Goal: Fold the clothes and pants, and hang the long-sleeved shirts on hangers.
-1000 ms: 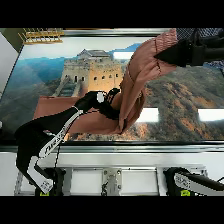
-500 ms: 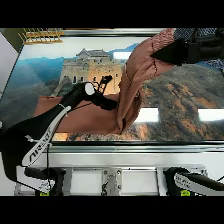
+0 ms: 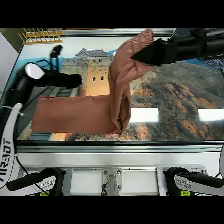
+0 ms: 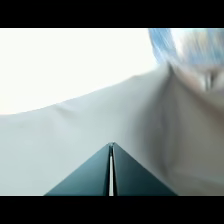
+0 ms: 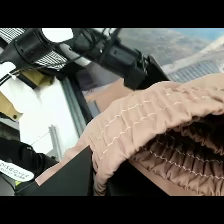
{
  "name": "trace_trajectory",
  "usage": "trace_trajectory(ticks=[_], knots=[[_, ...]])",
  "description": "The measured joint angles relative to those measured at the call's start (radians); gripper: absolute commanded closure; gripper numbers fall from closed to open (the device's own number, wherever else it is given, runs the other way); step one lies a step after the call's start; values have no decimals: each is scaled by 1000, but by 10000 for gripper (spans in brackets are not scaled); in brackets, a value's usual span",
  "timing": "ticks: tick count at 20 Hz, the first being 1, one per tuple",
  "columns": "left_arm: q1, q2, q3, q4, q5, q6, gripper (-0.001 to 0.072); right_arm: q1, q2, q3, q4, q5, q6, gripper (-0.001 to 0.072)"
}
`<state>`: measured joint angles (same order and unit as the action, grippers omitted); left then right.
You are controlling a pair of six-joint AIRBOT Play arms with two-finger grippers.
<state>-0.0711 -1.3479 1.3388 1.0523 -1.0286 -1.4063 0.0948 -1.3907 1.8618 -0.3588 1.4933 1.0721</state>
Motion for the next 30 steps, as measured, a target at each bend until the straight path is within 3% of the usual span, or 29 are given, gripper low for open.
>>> trace_trajectory(ticks=[6, 13, 14, 15, 16, 17, 21, 25, 27, 30], knots=[[256, 143, 0, 2, -32, 0, 702, 234, -149, 39, -1, -159, 1, 693], [452, 266, 0, 2, -45, 2, 702, 550, -399, 55, -84, -530, -51, 691], [466, 278, 0, 2, -45, 3, 702, 597, -449, 71, -103, -607, -56, 637], [476, 291, 0, 2, -45, 4, 703, 640, -503, 98, -113, -688, -67, 320], [483, 301, 0, 2, -45, 4, 703, 682, -558, 135, -119, -761, -81, 76], [488, 312, 0, 2, -45, 4, 703, 725, -615, 176, -125, -830, -104, 1], [498, 341, 0, 5, -41, 4, 702, 844, -705, 216, -144, -967, -265, 1], [500, 358, 0, 21, -42, 4, 702, 853, -681, 199, -167, -998, -393, 1], [500, 361, 0, 24, -47, 4, 702, 822, -650, 174, -181, -958, -370, 1], [499, 363, 0, 28, -62, 4, 703, 745, -577, 71, -239, -893, -240, 1]])
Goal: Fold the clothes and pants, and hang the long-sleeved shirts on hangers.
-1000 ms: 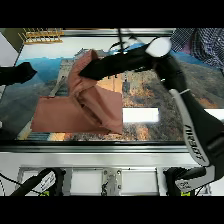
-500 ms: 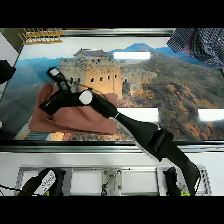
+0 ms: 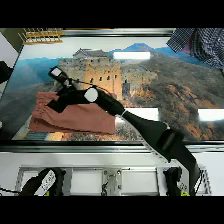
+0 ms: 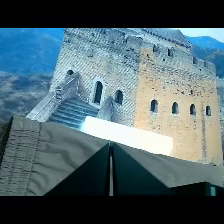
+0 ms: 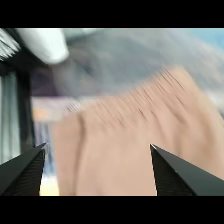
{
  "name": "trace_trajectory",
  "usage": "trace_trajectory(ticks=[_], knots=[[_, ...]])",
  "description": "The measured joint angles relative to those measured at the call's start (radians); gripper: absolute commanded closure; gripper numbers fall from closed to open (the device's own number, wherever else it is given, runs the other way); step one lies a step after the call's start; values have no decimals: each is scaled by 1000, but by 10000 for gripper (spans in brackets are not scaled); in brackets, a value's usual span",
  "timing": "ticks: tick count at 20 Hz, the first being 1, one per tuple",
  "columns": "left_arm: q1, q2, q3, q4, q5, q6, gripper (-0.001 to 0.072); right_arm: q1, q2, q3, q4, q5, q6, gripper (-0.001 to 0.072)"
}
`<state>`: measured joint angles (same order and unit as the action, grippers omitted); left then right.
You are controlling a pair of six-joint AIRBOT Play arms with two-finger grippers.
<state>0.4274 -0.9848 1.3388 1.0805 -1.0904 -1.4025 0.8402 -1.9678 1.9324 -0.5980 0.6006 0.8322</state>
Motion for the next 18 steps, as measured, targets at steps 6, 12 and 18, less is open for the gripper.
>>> trace_trajectory(ticks=[6, 12, 18], knots=[[-48, 14, -50, 1, -39, 0, 703, -240, 320, -530, -88, 17, 163, 1], [-216, 65, -273, 1, 59, 0, 703, -518, 499, -868, -97, 159, 209, 1], [-340, 74, -369, 0, 117, 0, 702, -543, 427, -923, -19, 235, 318, 1]])
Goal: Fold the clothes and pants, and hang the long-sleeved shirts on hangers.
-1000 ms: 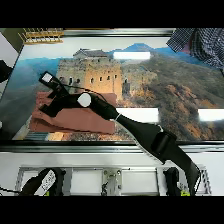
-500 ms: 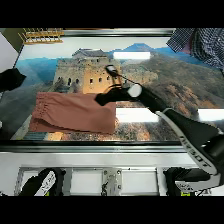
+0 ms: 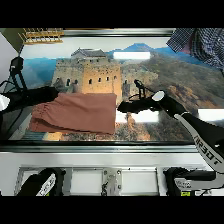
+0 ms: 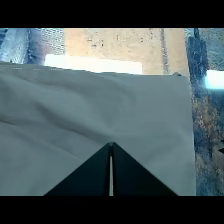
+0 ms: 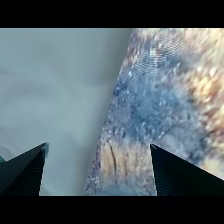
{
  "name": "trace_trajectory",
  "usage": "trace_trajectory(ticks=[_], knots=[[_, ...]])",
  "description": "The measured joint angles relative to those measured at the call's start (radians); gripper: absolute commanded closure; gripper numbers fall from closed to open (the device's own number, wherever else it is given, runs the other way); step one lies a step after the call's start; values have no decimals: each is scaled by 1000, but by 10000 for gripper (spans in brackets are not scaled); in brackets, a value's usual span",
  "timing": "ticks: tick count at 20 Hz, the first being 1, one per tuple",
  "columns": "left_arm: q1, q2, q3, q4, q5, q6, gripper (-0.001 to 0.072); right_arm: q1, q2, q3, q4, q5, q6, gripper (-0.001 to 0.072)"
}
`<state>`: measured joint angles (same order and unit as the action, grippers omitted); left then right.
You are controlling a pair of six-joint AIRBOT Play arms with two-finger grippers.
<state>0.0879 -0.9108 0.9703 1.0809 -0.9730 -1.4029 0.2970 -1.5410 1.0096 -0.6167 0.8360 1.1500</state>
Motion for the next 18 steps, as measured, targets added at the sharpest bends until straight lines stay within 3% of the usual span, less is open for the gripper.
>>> trace_trajectory(ticks=[5, 6, 7, 9, 10, 11, 15, 18], knots=[[-19, 1, -12, 0, 11, 0, 702, 101, -104, -5, 158, -43, 52, 5], [-20, 1, -13, 0, 12, 0, 703, 129, -120, -4, 209, -71, 53, 65], [-21, 1, -13, 0, 12, 0, 703, 156, -134, -4, 255, -100, 52, 201], [-22, 1, -14, 0, 13, 0, 702, 199, -154, -6, 336, -167, 37, 392], [-23, 1, -14, 0, 12, 0, 703, 217, -161, -6, 387, -206, 18, 573], [-23, 1, -14, 0, 12, 0, 703, 230, -164, -6, 440, -226, -8, 691], [-23, 1, -14, -1, 0, -2, 702, 225, -143, -6, 495, -258, -89, 691], [-24, 0, -14, -2, -18, -12, 702, 139, -94, -6, 295, -188, -35, 692]])
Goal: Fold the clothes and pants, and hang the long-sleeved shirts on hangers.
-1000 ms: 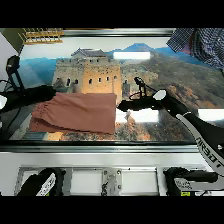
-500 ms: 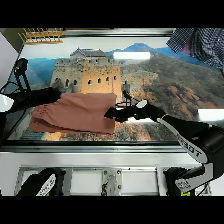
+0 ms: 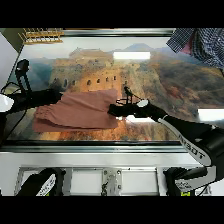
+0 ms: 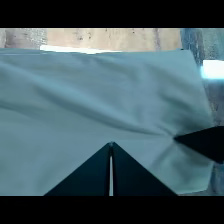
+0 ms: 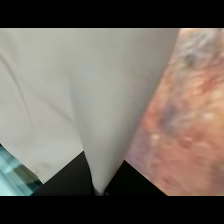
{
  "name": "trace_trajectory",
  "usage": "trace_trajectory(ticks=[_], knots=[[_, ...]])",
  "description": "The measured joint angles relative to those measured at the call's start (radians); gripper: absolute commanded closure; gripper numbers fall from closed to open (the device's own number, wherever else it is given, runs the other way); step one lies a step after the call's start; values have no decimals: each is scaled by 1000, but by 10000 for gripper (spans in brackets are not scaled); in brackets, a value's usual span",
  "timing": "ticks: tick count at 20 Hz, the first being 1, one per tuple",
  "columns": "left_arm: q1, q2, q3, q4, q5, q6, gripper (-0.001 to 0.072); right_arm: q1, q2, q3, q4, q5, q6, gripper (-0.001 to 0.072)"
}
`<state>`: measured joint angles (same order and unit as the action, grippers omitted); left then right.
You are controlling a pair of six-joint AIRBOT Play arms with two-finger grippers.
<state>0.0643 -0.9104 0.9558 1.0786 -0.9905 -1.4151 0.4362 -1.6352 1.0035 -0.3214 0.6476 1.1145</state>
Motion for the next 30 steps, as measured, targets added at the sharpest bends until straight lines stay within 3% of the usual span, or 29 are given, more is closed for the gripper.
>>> trace_trajectory(ticks=[6, 12, 20, 30], knots=[[-66, -95, 0, -25, -6, -17, 703, -282, 163, 0, -580, 318, 143, 692], [-362, -351, 33, -33, 155, -36, 702, -448, 345, 37, -909, 568, 184, 692], [-723, -786, 346, -36, 225, -51, 702, -418, 425, 260, -1037, 808, 231, 692], [-877, -1070, 663, -36, 187, -103, 702, -241, 430, 352, -1057, 883, 271, 692]])
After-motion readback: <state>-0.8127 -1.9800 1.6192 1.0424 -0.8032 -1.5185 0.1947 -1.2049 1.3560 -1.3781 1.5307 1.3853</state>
